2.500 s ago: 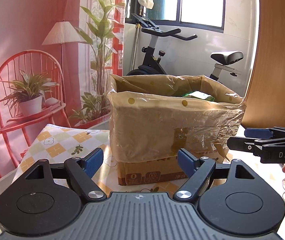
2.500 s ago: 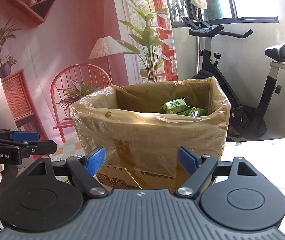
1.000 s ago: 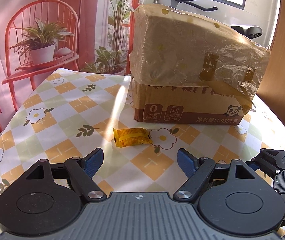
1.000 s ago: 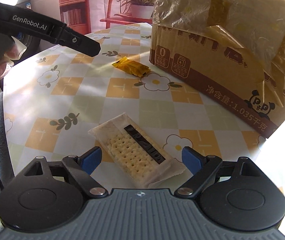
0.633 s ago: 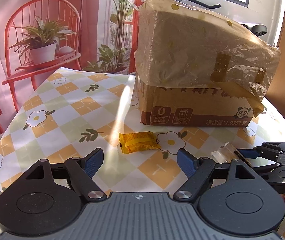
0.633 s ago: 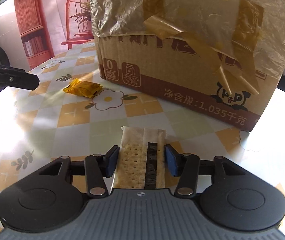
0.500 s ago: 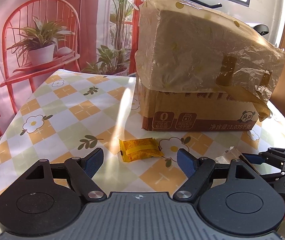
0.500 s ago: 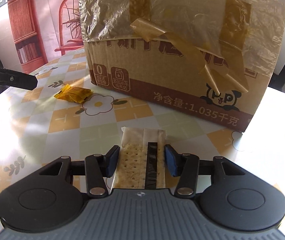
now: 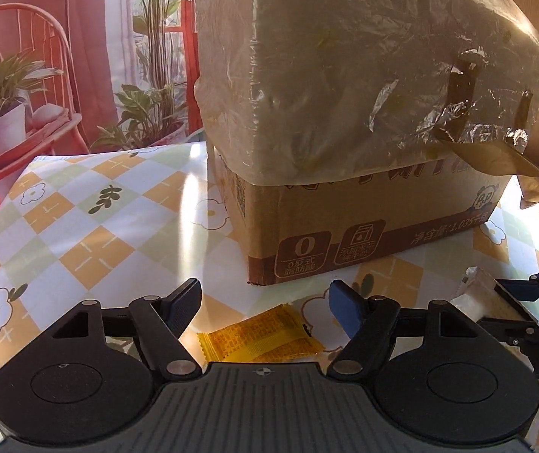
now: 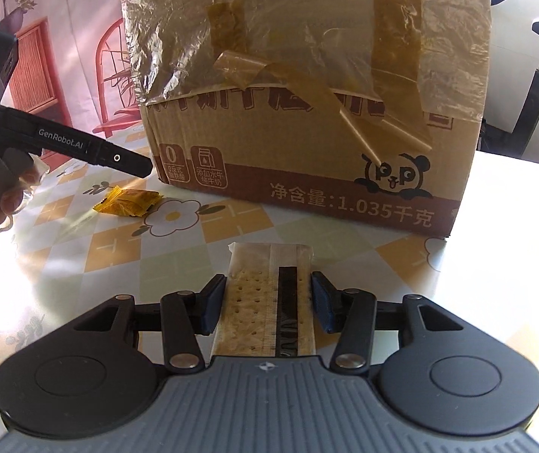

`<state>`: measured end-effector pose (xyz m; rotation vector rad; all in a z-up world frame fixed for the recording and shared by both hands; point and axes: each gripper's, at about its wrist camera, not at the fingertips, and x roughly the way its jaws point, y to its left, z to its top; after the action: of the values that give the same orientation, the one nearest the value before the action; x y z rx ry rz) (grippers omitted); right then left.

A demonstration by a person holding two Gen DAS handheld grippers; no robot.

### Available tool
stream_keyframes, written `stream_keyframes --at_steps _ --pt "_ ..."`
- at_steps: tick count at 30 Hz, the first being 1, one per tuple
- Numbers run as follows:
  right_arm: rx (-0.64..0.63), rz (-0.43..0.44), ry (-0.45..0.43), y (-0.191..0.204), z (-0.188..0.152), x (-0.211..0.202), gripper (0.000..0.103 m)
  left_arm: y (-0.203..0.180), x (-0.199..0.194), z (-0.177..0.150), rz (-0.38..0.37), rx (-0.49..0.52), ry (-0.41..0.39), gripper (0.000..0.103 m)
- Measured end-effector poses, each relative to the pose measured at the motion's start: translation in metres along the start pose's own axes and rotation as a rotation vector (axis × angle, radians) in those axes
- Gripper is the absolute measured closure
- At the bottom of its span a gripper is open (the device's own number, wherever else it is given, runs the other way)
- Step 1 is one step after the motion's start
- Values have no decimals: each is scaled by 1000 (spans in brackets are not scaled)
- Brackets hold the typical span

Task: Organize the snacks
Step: 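Grasp the cracker packet with the right gripper while the left grasps the yellow wafer packet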

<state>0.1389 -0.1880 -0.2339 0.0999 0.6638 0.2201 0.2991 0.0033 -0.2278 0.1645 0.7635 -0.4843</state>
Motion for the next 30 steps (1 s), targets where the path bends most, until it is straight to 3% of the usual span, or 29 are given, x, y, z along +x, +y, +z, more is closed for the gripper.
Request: stream_keyframes --at_steps 8,17,25,30 --pt "-17 -11 1 3 0 1 52 -4 6 -16 -34 10 23 27" --pt "-19 -12 2 3 -1 1 52 -12 -14 -39 -62 -32 36 27" --pt "-18 -10 2 3 -1 1 52 -3 -7 -23 -25 -80 -10 27" --pt "-18 -10 2 2 -1 1 52 0 9 -18 -12 -74 12 27"
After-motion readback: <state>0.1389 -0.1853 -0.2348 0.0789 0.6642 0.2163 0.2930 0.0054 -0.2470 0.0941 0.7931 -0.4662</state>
